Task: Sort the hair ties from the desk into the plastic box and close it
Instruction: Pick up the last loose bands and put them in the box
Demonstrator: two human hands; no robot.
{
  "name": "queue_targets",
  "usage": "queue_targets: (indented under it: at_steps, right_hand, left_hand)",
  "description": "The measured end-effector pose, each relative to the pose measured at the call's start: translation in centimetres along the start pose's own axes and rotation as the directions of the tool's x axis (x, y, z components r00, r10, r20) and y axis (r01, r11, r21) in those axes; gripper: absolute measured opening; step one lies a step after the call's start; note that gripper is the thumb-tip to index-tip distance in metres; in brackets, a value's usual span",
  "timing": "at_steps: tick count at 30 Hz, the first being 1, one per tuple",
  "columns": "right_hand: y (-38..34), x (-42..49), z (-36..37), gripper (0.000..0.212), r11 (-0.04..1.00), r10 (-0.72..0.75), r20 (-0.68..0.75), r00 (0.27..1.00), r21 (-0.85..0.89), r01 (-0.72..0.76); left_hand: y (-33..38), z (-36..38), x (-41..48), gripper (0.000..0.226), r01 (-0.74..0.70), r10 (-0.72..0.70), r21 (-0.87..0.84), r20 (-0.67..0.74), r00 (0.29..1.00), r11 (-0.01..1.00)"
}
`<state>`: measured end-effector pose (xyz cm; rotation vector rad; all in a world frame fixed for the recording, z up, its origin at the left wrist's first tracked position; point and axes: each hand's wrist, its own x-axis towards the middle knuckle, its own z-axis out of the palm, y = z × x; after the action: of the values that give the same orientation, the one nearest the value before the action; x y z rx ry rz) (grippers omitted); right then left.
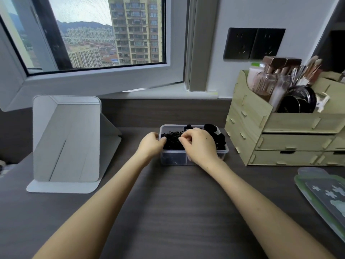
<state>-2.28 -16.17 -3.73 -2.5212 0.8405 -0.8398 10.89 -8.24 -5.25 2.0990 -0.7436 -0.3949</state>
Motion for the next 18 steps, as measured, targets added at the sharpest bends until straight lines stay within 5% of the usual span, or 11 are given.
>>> queue_targets:
  at_steps: [4,8,12,15,18]
  right_hand:
    - [2.5,-1.2,-1.8,0.017,0.994,-0.006,-0.222,0.975,0.107,0.030]
    - [4.8,-4.0,-4.6,0.013,0.994,0.009,-0.278,0.960,0.106,0.021]
    - [8.9,-7.2,-6.6,0.014,0.956,0.160,-0.225,0.961,-0.207,-0.207]
    - [11.2,-9.5,-8.0,0.028,0.827,0.293,-0.123,0.948,-0.466,-0.316]
    - [12.6,-11.4,-9.3,0.044,0.646,0.434,-0.108,0.895,-0.655,-0.392]
  left_hand:
    - [-0.1,-0.2,-0.3,0.020,-0.093,0.091,0.172,0.018,0.996,0.981]
    - [-0.8,-1.2,-1.1,0.017,-0.115,0.105,0.214,0.060,0.993,0.970]
    - [-1.8,-2.2,-2.8,0.019,-0.138,0.113,0.257,0.111,0.987,0.957]
    - [-1.6,-2.8,-4.5,0.023,-0.139,0.102,0.378,0.116,0.988,0.915]
    - [-0.4,-2.6,-6.4,0.040,-0.224,0.248,0.555,0.032,0.968,0.801]
